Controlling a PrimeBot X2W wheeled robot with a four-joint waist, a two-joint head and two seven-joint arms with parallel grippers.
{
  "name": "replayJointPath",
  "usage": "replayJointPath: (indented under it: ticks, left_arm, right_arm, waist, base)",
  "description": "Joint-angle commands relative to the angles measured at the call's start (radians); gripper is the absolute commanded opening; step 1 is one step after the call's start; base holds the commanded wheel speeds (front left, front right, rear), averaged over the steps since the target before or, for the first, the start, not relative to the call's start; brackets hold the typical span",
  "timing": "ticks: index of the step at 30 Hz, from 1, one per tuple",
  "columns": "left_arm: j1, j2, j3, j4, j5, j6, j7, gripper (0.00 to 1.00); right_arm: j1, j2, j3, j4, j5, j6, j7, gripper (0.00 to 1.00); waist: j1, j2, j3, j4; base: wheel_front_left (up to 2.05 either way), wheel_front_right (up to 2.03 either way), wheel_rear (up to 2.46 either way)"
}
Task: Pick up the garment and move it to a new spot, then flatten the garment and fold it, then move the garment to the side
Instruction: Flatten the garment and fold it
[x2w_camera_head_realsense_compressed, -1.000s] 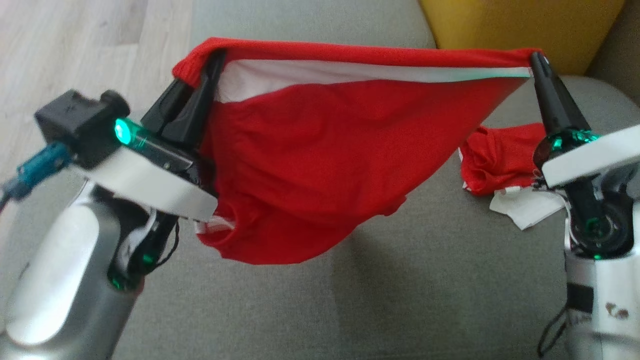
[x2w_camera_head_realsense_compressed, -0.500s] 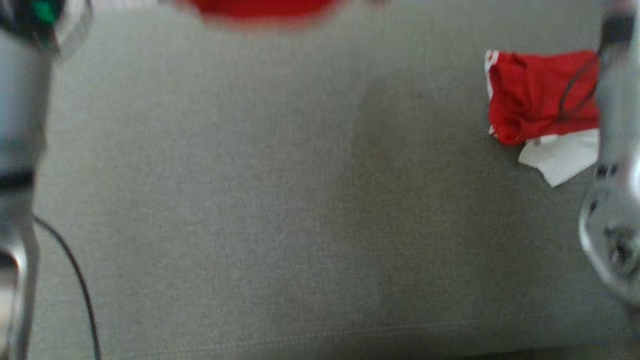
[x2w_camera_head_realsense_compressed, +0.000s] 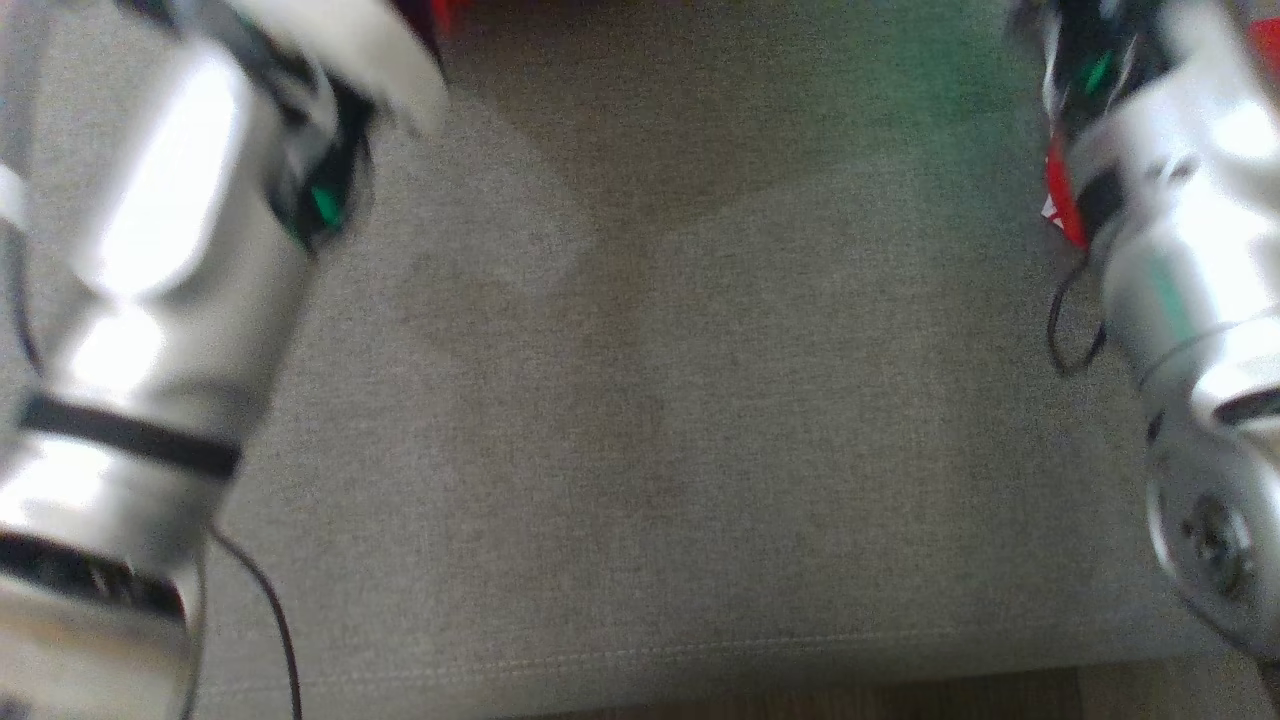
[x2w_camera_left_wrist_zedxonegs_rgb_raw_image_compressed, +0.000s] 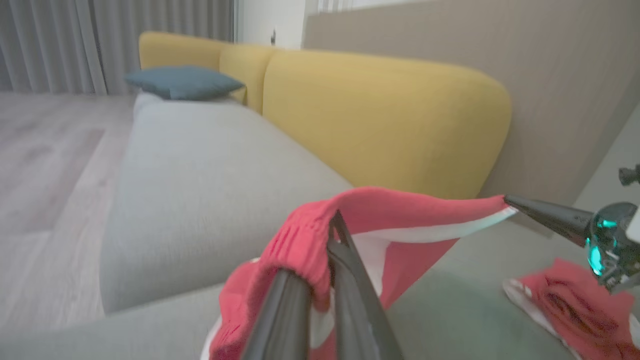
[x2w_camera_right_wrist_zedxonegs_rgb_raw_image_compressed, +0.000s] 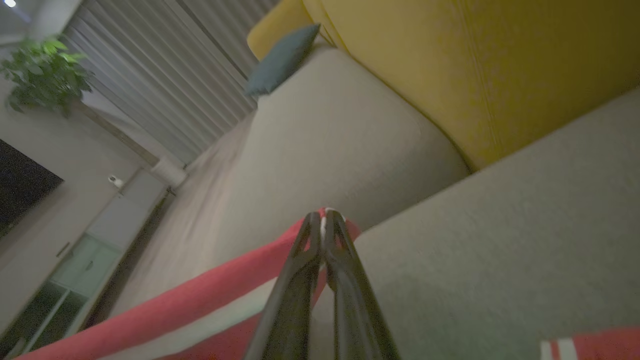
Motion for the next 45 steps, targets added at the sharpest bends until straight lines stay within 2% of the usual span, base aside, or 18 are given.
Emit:
replayJointPath:
  ticks: [1,5,10,18,26,32,38,45]
  left_arm:
    - [-0.022,0.044,0.019,-0.037,-0.01,0.001,-0.011,0.0]
    - [0.124,0.063,-0.064,-0.088,-0.029,0.001,-0.012,0.0]
    - [0.28,0.088,-0.171,-0.139,-0.039,0.001,-0.012,0.0]
    - [0.42,0.109,-0.326,-0.167,-0.046,0.001,-0.012,0.0]
    - [0.528,0.101,-0.355,-0.176,-0.039,0.005,-0.012,0.0]
    - [0.629,0.101,-0.376,-0.233,-0.051,0.04,-0.009,0.0]
    - [0.707,0.094,-0.406,-0.34,-0.063,0.083,0.019,0.0]
    - [0.742,0.101,-0.413,-0.434,-0.071,0.123,0.043,0.0]
  right_arm:
    - [-0.017,0.014,0.014,-0.027,-0.001,-0.001,0.006,0.0]
    - [0.07,0.01,0.048,0.002,-0.003,-0.001,0.062,0.0]
    - [0.173,-0.03,0.09,0.005,-0.001,-0.001,0.158,0.0]
    - [0.342,-0.106,0.174,-0.078,0.024,-0.001,0.31,0.0]
    - [0.515,-0.177,0.224,-0.213,0.094,-0.001,0.431,0.0]
    - [0.641,-0.241,0.237,-0.323,0.141,-0.001,0.499,0.0]
    - [0.756,-0.316,0.206,-0.434,0.172,-0.001,0.57,0.0]
    - [0.837,-0.361,0.126,-0.579,0.176,-0.001,0.622,0.0]
  waist:
    - [-0.0001,0.0,-0.007,0.004]
    - [-0.0001,0.0,-0.042,0.013]
    - [-0.0001,0.0,-0.115,0.024]
    - [-0.0001,0.0,-0.233,0.027]
    - [-0.0001,0.0,-0.334,0.006]
    - [-0.0001,0.0,-0.405,-0.026]
    - [-0.0001,0.0,-0.438,-0.045]
    - [-0.0001,0.0,-0.447,-0.047]
  base:
    - [0.0,0.0,0.0]
    - [0.0,0.0,0.0]
    - [0.0,0.0,0.0]
    - [0.0,0.0,0.0]
    - [0.0,0.0,0.0]
    - [0.0,0.0,0.0]
    - [0.0,0.0,0.0]
    - [0.0,0.0,0.0]
